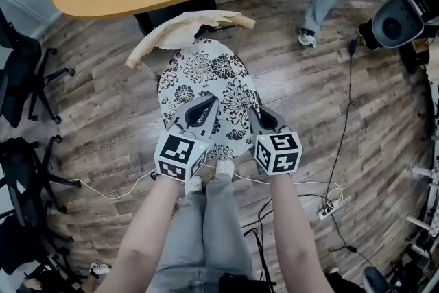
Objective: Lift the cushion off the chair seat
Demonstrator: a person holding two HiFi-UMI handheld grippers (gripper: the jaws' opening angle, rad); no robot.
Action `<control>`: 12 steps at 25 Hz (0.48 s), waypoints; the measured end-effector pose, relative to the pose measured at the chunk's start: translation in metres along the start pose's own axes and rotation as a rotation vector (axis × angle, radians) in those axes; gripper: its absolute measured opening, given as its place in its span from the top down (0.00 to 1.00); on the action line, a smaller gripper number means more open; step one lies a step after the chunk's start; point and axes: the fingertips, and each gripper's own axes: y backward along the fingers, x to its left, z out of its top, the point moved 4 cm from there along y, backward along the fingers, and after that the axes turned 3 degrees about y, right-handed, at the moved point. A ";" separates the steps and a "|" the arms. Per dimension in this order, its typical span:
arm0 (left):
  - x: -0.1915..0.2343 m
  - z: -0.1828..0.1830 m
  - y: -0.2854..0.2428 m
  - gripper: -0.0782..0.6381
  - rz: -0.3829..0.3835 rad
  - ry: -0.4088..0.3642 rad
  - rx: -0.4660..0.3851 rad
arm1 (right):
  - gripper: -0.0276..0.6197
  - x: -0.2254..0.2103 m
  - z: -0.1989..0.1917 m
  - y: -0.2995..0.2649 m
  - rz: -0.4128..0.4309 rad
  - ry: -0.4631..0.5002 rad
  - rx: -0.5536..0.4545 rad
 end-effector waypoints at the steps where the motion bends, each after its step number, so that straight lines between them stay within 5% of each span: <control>1: -0.002 0.004 0.004 0.88 0.002 0.005 -0.007 | 0.89 0.004 0.004 0.005 0.003 0.003 -0.007; 12: -0.020 0.048 0.050 0.88 0.013 0.017 -0.089 | 0.89 0.038 0.050 0.059 0.018 0.033 -0.102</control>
